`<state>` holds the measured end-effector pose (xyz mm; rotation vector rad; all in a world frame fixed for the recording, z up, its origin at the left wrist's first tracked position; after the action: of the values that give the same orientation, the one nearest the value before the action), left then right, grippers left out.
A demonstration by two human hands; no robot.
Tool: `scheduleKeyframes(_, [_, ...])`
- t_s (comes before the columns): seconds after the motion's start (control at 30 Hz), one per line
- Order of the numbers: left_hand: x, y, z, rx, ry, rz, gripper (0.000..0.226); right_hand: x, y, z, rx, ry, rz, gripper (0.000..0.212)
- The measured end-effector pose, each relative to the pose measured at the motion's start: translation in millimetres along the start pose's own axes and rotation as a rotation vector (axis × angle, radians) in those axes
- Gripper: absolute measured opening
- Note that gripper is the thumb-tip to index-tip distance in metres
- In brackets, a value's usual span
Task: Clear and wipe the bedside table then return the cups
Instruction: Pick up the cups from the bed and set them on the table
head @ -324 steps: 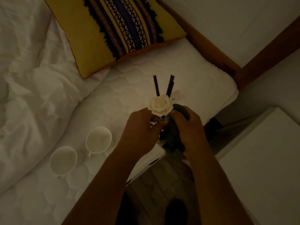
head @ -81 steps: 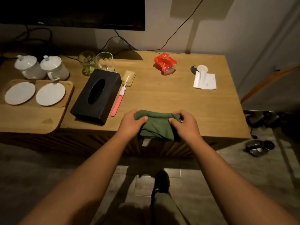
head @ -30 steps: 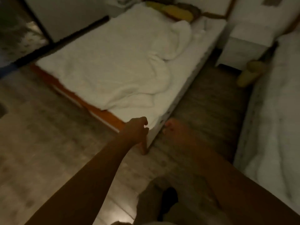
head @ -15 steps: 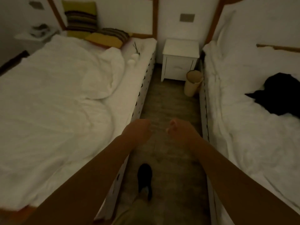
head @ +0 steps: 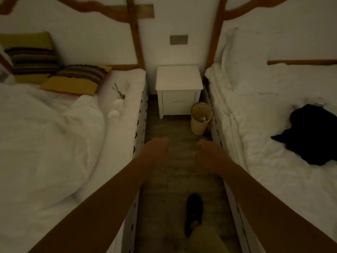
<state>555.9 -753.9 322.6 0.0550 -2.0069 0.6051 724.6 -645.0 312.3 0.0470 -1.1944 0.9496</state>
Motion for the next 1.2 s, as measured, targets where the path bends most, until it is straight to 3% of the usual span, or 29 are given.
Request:
scheduleKeyframes(0.2, [54, 183, -11, 0.005, 0.055, 0.003, 0.035, 98, 161, -56, -0.025, 0.136, -0.088, 0.043])
scheduleKeyframes(0.33, [100, 285, -28, 0.042, 0.023, -0.017, 0.043, 157, 258, -70, -0.028, 0.160, -0.021, 0.047])
scheduleKeyframes(0.53, [171, 394, -16, 0.033, -0.064, -0.108, 0.023, 223, 381, -46, 0.066, 0.115, 0.014, 0.039])
scheduleKeyframes(0.67, [206, 452, 23, 0.060, -0.132, -0.159, 0.028, 241, 463, -15, 0.049, 0.046, 0.027, 0.031])
scheduleKeyframes(0.8, [229, 490, 94, 0.122, -0.189, -0.167, 0.034, 237, 541, 44, 0.134, 0.015, 0.051, 0.042])
scheduleKeyframes(0.9, [244, 492, 161, 0.291, -0.264, -0.196, 0.031, 219, 583, 102, 0.198, -0.048, 0.123, 0.046])
scheduleKeyframes(1.07, [233, 451, 284, 0.555, -0.416, -0.275, 0.041, 147, 637, 218, 0.408, -0.157, 0.355, 0.058])
scheduleKeyframes(1.2, [213, 403, 344, 0.809, -0.547, -0.351, 0.038, 85, 654, 292, 0.583, -0.243, 0.565, 0.049])
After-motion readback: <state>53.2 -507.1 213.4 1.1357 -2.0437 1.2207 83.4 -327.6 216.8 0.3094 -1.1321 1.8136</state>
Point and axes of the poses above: each hand's wrist, its own y-axis towards the middle knuckle, its own x-axis out of the back of the hand, z = x × y, the point moved 6 cm from there along y, towards the middle knuckle, and after that the axes turned 6 degrees about z, right-handed, at the moved point
